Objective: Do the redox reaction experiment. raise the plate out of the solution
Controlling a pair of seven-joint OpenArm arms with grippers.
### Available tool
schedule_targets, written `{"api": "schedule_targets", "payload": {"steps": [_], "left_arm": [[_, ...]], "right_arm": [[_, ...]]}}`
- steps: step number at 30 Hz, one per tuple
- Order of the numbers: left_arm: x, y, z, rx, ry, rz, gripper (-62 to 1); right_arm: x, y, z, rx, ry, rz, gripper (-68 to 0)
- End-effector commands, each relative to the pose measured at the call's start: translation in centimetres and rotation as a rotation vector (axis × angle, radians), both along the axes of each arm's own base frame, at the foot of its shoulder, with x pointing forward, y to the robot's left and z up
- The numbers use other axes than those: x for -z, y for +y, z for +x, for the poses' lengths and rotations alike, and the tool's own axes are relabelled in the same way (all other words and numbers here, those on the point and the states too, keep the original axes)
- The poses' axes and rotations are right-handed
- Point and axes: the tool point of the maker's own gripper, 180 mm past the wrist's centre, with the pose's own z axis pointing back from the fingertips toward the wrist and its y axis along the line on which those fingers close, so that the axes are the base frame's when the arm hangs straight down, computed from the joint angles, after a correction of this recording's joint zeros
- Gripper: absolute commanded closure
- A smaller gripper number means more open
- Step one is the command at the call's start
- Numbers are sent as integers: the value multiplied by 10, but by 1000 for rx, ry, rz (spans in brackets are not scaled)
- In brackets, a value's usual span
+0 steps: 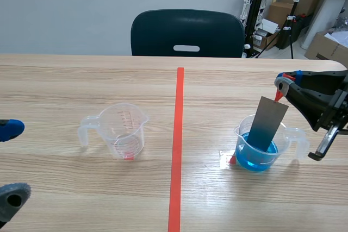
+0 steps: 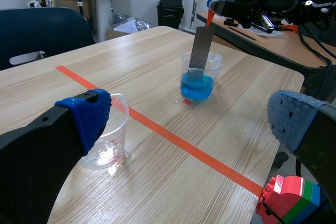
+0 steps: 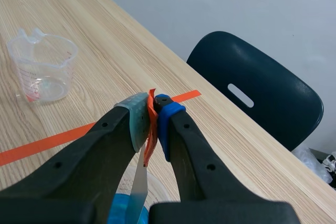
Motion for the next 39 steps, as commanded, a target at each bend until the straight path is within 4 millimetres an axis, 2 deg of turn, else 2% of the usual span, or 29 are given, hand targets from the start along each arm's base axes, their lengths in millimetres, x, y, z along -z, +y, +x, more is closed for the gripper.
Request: {"api": "schedule_targets", "payload": {"steps": [1,13,32,39], "left_arm": [[-8,1,3,-5,-22,-19,-623],[-8,1,3,-5,-22,-19,-623],[-8,1,3,-5,-22,-18,-623],[-8,1,3,-5,-22,-18,-623]], "right_arm": [[-10,-1,2,-5,-27,13,-4],[-11,0,9,24,3,-9,-4],[-55,4,1,14,-56,-18,-4],[-59,4,3,28,-42,-28,-4]]}}
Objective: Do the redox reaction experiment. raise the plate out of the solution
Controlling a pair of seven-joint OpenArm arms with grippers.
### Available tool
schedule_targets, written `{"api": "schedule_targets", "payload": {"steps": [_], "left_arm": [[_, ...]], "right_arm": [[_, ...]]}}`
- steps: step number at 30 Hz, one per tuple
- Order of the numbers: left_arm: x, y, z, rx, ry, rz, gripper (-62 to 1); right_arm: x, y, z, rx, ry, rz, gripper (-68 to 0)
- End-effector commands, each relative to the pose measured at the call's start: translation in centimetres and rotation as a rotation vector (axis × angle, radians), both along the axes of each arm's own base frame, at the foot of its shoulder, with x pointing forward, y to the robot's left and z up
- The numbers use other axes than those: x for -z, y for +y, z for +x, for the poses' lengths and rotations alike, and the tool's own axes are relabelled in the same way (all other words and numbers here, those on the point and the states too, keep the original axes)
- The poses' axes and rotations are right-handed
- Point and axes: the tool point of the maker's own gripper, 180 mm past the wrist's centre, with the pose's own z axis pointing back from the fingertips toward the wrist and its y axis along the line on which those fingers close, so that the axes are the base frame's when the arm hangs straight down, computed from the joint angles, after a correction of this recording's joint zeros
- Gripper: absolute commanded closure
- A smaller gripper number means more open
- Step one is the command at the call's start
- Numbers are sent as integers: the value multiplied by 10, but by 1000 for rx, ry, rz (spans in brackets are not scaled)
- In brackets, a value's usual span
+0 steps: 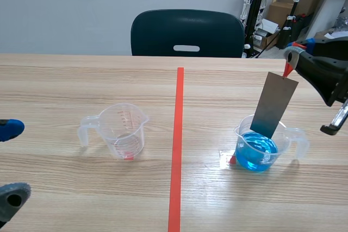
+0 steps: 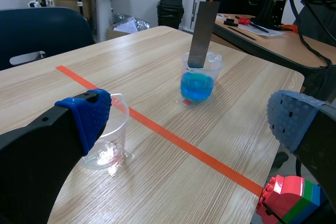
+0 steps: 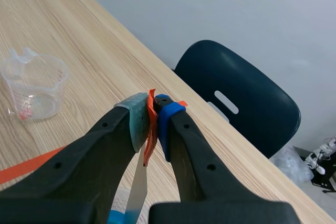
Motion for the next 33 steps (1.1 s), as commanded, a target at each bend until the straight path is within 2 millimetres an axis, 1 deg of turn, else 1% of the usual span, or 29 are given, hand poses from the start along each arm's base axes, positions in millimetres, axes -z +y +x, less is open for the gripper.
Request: {"api": "schedule_targets", "payload": {"steps": [1,8,17,22,23,24,27,28,30,33], "left_arm": [[-8,1,3,-5,-22,-19,-623],[-8,1,3,-5,-22,-19,-623],[-8,1,3,-5,-23,-19,-623],[-15,1,13,-9,-69,-20,-623],[-18,1,17,-12,-87,-23,-612],[-21,0,20,-16,-103,-28,-575],[-25,-4,32,-28,-138,-27,-394],[-24,-6,36,-31,-143,-20,-344],[-21,-12,43,-33,-144,0,-296],[-11,-26,53,-21,-124,42,-236]], "right_arm": [[-14,1,0,-17,-35,3,-4],[-28,5,-3,-28,-52,5,-4],[-39,8,-4,-37,-69,-7,-4],[-43,9,-3,-35,-68,-13,-4],[-44,9,-3,-36,-70,-13,-4],[-44,10,-3,-36,-69,-17,-4],[-46,9,-3,-32,-73,-21,-4],[-48,10,-3,-35,-71,-18,-4],[-50,10,-3,-38,-69,-25,-4],[-55,11,-3,-32,-73,-35,-4]]}}
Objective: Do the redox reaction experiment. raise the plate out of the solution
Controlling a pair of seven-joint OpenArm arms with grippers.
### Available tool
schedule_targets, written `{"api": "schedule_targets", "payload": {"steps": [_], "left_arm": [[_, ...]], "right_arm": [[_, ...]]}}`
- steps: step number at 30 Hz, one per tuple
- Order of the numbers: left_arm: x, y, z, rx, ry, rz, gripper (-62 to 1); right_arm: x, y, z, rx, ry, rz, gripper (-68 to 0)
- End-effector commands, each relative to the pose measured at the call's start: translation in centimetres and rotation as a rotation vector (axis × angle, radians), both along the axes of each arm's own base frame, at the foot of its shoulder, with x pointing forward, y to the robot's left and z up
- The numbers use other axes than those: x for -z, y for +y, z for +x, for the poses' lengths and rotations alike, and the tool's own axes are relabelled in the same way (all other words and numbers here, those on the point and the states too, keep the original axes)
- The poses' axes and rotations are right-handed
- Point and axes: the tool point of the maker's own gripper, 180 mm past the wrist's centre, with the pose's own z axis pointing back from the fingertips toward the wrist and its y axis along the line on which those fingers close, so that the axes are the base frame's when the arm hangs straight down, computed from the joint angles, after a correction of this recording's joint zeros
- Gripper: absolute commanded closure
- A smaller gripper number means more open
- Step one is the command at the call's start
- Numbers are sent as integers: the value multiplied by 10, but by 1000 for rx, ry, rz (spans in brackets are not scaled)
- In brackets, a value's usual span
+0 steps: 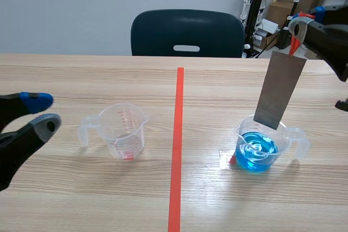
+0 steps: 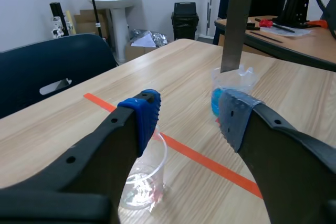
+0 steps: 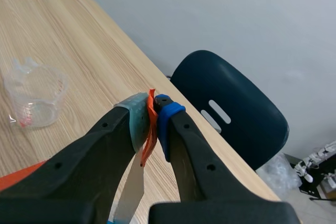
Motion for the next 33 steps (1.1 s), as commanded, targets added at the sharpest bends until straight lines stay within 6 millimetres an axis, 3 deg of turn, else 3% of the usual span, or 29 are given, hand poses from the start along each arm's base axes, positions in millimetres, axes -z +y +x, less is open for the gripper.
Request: {"api": "schedule_targets", "payload": {"steps": [1,9,21,26,33], "left_arm": [[-2,-12,3,11,-4,-22,-217],[6,-64,25,64,6,-3,-54],[0,-137,46,120,-42,34,-55],[-2,-151,56,111,-36,21,-55],[12,-166,63,123,-17,41,-55]], "right_arm": [[-18,3,-1,-13,-46,12,-4],[-35,8,-2,-6,-60,-5,-4],[-54,18,-6,-15,-71,-13,-4],[-62,21,-8,-18,-65,-8,-4],[-77,21,-11,-12,-99,-13,-4]]}}
